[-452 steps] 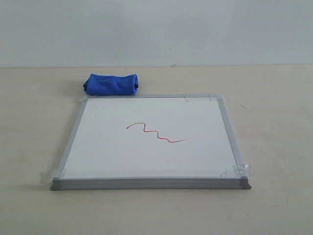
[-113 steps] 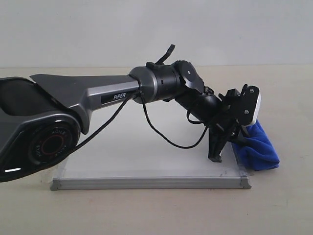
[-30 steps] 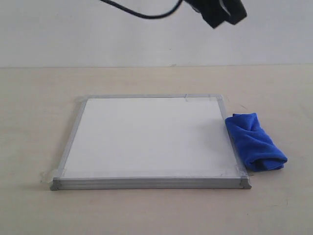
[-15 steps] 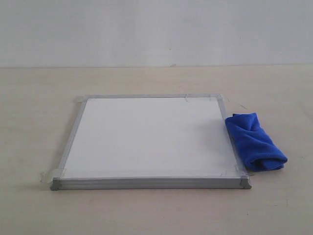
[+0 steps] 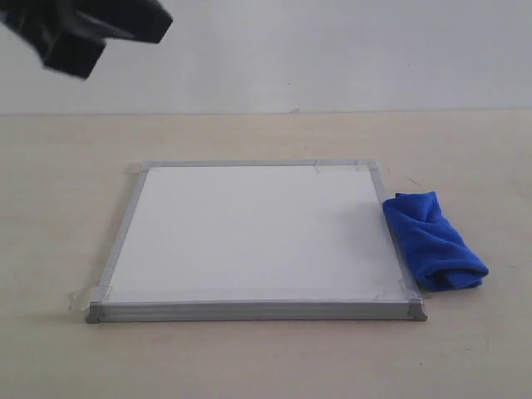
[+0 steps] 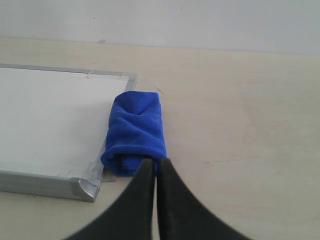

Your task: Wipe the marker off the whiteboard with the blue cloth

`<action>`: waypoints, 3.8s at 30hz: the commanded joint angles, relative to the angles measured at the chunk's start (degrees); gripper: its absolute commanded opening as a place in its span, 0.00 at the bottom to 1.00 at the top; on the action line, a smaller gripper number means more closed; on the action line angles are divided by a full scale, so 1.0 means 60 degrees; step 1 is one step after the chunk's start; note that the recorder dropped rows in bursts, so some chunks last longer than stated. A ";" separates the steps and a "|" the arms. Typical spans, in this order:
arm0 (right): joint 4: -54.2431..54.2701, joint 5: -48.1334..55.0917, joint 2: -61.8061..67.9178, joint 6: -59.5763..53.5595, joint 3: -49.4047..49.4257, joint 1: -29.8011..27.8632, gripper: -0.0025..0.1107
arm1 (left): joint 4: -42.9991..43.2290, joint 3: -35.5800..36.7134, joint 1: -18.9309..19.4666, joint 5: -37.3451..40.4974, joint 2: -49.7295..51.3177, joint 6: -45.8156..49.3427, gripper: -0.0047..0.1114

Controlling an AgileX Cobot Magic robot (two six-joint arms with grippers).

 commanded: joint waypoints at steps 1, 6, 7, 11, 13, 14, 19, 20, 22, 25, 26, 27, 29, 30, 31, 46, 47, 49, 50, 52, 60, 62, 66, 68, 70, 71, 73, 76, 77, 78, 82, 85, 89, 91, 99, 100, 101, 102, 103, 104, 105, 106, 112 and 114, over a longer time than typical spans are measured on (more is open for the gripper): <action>-0.0004 -0.0106 -0.0044 -0.0024 0.0003 -0.0026 0.02 | -0.0026 0.1582 0.0018 -0.1148 -0.1517 -0.0161 0.08; -0.0004 -0.0106 -0.0044 -0.0024 0.0003 -0.0026 0.02 | -0.0026 0.2812 0.0018 -0.1547 -0.3401 -0.0515 0.08; -0.0004 -0.0106 -0.0044 -0.0024 0.0003 -0.0026 0.02 | -0.0026 0.2900 0.0018 -0.1461 -0.3677 -0.0515 0.08; -0.0004 -0.0106 -0.0044 -0.0024 0.0003 -0.0026 0.02 | -0.0413 0.3058 0.0018 -0.1389 -0.4753 -0.0515 0.08; -0.0004 -0.0106 -0.0044 -0.0024 0.0003 -0.0026 0.02 | -0.0344 0.3058 0.0018 -0.1192 -0.5151 -0.0515 0.08; -0.0004 -0.0106 -0.0044 -0.0024 0.0003 -0.0026 0.02 | -0.0194 0.3058 0.0018 -0.1071 -0.5332 -0.0515 0.08; -0.0004 -0.0106 -0.0044 -0.0024 0.0003 -0.0026 0.02 | 0.0641 0.3058 0.0018 -0.0084 -0.6059 -0.1586 0.08; -0.0004 -0.0106 -0.0044 -0.0024 0.0003 -0.0026 0.02 | 0.0803 0.3058 0.0018 0.0112 -0.6224 -0.2121 0.08; -0.0004 -0.0106 -0.0044 -0.0024 0.0003 -0.0026 0.02 | 0.1027 0.3105 0.0018 0.0365 -0.6542 -0.2999 0.08; -0.0004 -0.0106 -0.0044 -0.0024 0.0003 -0.0026 0.02 | 0.1161 0.3476 0.0018 0.0264 -0.7000 -0.3432 0.08; -0.0004 -0.0106 -0.0044 -0.0024 0.0003 -0.0026 0.02 | 0.1161 0.3685 0.0059 0.0128 -0.7191 -0.3432 0.08; -0.0004 -0.0106 -0.0044 -0.0024 0.0003 -0.0026 0.02 | 0.1137 0.3926 0.0126 -0.0102 -0.7411 -0.3454 0.08; -0.0004 -0.0106 -0.0044 -0.0024 0.0003 -0.0026 0.02 | 0.1096 0.4425 0.0402 -0.0676 -0.7842 -0.3615 0.08; -0.0004 -0.0106 -0.0044 -0.0024 0.0003 -0.0026 0.02 | 0.1054 0.4735 0.0600 -0.1072 -0.8090 -0.3689 0.08; -0.0004 -0.0106 -0.0044 -0.0024 0.0003 -0.0026 0.02 | 0.0949 0.5051 0.0815 -0.1464 -0.8282 -0.3690 0.08; -0.0004 -0.0104 -0.0044 -0.0024 0.0003 -0.0026 0.02 | 0.0696 0.9044 0.3223 -0.5809 -1.0099 -0.3690 0.08; -0.0004 -0.0104 -0.0044 -0.0024 0.0003 -0.0026 0.02 | 0.0696 0.9333 0.3322 -0.6006 -1.0218 -0.3690 0.08; -0.0004 -0.0104 -0.0044 -0.0024 0.0003 -0.0026 0.02 | 0.0696 0.9870 0.3490 -0.6062 -1.0462 -0.3690 0.08; -0.0004 -0.0104 -0.0044 -0.0024 0.0003 -0.0026 0.02 | 0.0696 1.0128 0.3581 -0.6062 -1.0600 -0.3690 0.08; -0.0004 -0.0104 -0.0044 -0.0024 0.0003 -0.0026 0.02 | 0.0696 1.0622 0.3777 -0.6203 -1.0821 -0.3690 0.08; -0.0004 -0.0104 -0.0044 -0.0024 0.0003 -0.0026 0.02 | 0.0696 1.1773 0.4326 -0.6995 -1.1228 -0.3690 0.08; -0.0004 -0.0104 -0.0044 -0.0024 0.0003 -0.0026 0.02 | 0.0741 1.1773 0.4457 -0.6430 -1.1353 -0.3636 0.08; -0.0004 -0.0104 -0.0044 -0.0024 0.0003 -0.0026 0.02 | 0.0739 1.1773 0.4935 -0.5875 -1.1458 -0.3611 0.08; -0.0004 -0.0104 -0.0044 -0.0024 0.0003 -0.0026 0.02 | 0.0739 1.1773 0.5020 -0.5555 -1.1458 -0.3611 0.08; -0.0004 -0.0104 -0.0044 -0.0024 0.0003 -0.0026 0.02 | 0.0739 1.1773 0.5020 -0.5141 -1.1458 -0.3611 0.08; -0.0004 -0.0104 -0.0044 -0.0024 0.0003 -0.0026 0.02 | 0.0739 1.1773 0.5020 -0.5090 -1.1458 -0.3611 0.08; -0.0004 -0.0104 -0.0044 -0.0024 0.0003 -0.0026 0.02 | 0.0720 1.1773 0.5020 -0.5095 -1.1458 -0.3674 0.08; -0.0004 -0.0104 -0.0044 -0.0024 0.0003 -0.0026 0.02 | 0.0695 1.1773 0.5020 -0.5214 -1.1458 -0.3832 0.08; -0.0004 -0.0104 -0.0044 -0.0024 0.0003 -0.0026 0.02 | 0.0695 1.1773 0.5020 -0.5299 -1.1458 -0.3832 0.08; -0.0004 -0.0104 -0.0044 -0.0024 0.0003 -0.0026 0.02 | 0.0695 1.1773 0.5020 -0.5358 -1.1458 -0.3832 0.08; -0.0004 -0.0104 -0.0044 -0.0024 0.0003 -0.0026 0.02 | 0.0695 1.1773 0.5020 -0.5361 -1.1458 -0.4260 0.08; -0.0004 -0.0104 -0.0044 -0.0024 0.0003 -0.0026 0.02 | 0.1329 1.1773 0.5020 -0.4948 -1.1458 -0.5381 0.08; -0.0004 -0.0104 -0.0044 -0.0024 0.0003 -0.0026 0.02 | 0.2831 1.1773 0.5020 -0.4882 -1.1458 -0.7369 0.08; -0.0004 -0.0104 -0.0044 -0.0024 0.0003 -0.0026 0.02 | 0.3488 1.1773 0.5020 -0.4745 -1.1482 -0.7902 0.08; -0.0004 -0.0104 -0.0044 -0.0024 0.0003 -0.0026 0.02 | 0.3402 1.1773 0.4757 -0.4601 -1.1482 -0.7112 0.08; -0.0004 -0.0104 -0.0044 -0.0024 0.0003 -0.0026 0.02 | 0.3402 1.1773 0.4757 -0.4601 -1.1482 -0.7112 0.08; -0.0004 -0.0104 -0.0044 -0.0024 0.0003 -0.0026 0.02 | 0.3402 1.1773 0.4757 -0.4601 -1.1482 -0.7112 0.08; -0.0004 -0.0104 -0.0044 -0.0024 0.0003 -0.0026 0.02 | 0.3402 1.1773 0.4756 -0.4601 -1.1482 -0.7018 0.08; -0.0004 -0.0104 -0.0044 -0.0024 0.0003 -0.0026 0.02 | 0.3358 1.1773 0.4756 -0.4601 -1.1482 -0.6864 0.08; -0.0004 -0.0104 -0.0044 -0.0024 0.0003 -0.0026 0.02 | 0.3358 1.1773 0.4756 -0.4601 -1.1482 -0.6679 0.08; -0.0004 -0.0104 -0.0044 -0.0024 0.0003 -0.0026 0.02 | 0.3341 1.1773 0.4756 -0.4601 -1.1482 -0.6561 0.08; -0.0004 -0.0104 -0.0044 -0.0024 0.0003 -0.0026 0.02 | 0.3341 1.1773 0.4756 -0.4601 -1.1482 -0.6561 0.08; -0.0004 -0.0104 -0.0044 -0.0024 0.0003 -0.0026 0.02 | 0.3341 1.1773 0.4756 -0.4620 -1.1482 -0.6565 0.08; -0.0004 -0.0104 -0.0044 -0.0024 0.0003 -0.0026 0.02 | 0.3341 1.1773 0.4756 -0.4620 -1.1482 -0.6565 0.08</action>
